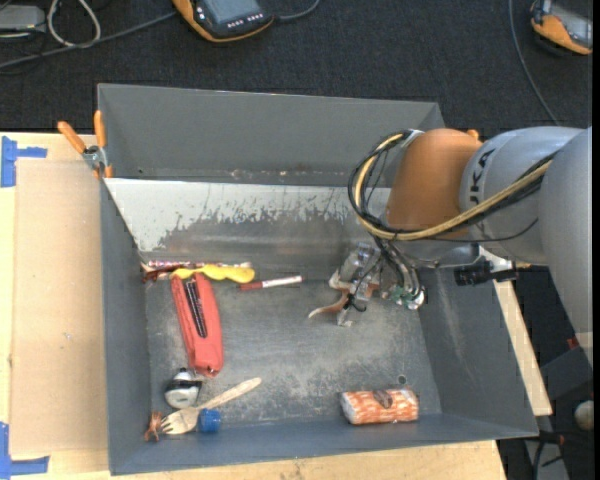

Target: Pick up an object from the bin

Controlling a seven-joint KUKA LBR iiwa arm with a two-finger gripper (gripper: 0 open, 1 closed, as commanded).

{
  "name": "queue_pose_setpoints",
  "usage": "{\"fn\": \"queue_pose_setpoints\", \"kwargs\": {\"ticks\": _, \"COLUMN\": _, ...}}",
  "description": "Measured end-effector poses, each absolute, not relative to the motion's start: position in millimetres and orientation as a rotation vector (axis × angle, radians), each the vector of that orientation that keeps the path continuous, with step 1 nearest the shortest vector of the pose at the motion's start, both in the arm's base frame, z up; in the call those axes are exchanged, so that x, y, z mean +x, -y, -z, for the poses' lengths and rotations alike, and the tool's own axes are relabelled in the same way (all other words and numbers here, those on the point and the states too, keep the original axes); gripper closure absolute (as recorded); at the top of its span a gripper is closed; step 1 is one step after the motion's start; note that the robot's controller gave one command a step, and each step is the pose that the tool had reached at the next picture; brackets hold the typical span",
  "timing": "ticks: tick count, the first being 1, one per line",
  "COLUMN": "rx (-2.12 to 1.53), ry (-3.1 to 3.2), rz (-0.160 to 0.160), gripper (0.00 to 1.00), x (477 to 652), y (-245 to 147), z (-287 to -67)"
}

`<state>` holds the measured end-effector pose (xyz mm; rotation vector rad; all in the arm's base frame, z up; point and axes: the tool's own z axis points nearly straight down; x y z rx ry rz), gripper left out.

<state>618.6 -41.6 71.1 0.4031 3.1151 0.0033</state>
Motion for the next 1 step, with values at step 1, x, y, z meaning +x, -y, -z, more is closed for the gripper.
{"fn": "queue_pose_setpoints", "kwargs": {"ticks": 1, "rx": 0.249, "ry": -3.128, "rz": -0.003, "gripper": 1.0, "x": 613.8, "y": 34.2, "z": -241.5}}
